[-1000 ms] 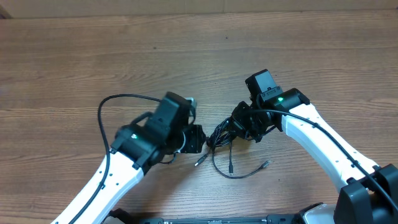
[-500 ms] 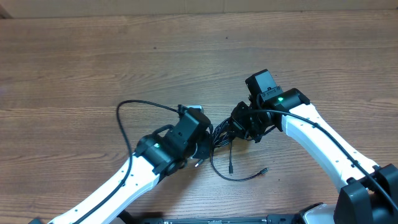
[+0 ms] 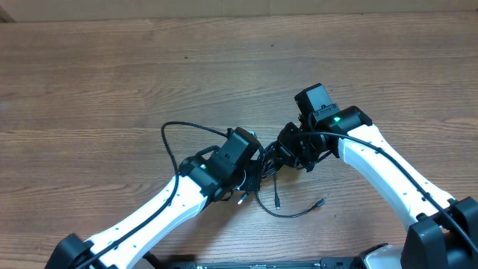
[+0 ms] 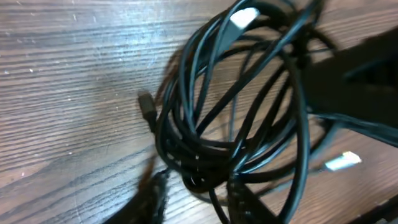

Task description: Untangle cables

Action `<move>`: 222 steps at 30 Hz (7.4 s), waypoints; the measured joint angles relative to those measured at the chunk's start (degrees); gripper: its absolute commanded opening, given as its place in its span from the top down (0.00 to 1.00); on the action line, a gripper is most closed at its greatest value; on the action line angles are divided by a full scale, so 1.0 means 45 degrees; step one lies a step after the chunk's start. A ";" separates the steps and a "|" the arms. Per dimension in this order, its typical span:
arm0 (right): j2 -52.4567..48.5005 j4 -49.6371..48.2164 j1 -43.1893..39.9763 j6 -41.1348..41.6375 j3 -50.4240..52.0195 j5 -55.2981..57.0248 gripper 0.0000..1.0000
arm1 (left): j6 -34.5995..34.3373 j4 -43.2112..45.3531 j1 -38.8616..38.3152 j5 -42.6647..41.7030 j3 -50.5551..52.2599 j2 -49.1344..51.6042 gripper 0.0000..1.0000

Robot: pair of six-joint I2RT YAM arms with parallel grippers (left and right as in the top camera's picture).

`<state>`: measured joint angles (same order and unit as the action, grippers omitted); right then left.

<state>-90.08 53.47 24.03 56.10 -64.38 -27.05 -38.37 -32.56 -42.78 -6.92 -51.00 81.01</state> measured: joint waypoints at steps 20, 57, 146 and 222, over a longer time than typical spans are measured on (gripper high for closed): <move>0.0000 0.0044 0.0000 -0.0097 0.0000 0.0010 0.96 | -0.0185 0.1812 0.0000 -0.0947 0.0029 0.1622 0.96; 0.0034 0.2322 0.0000 -0.0549 0.1180 0.5110 0.32 | -0.0087 0.0573 0.6445 -0.4736 0.0029 0.1520 0.26; 0.0058 -0.6290 0.0000 -0.2351 0.4206 -0.4027 0.54 | 0.0010 -0.1137 0.6445 -0.1972 0.0034 0.1355 0.29; 0.0058 -0.6921 0.1676 0.0816 0.4211 -0.1127 0.59 | 0.3298 0.0563 0.6397 -0.4561 0.1331 0.1360 0.96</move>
<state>-89.82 22.33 31.57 59.77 -45.43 -32.12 -23.53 -30.02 -14.00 -27.44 -45.01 87.13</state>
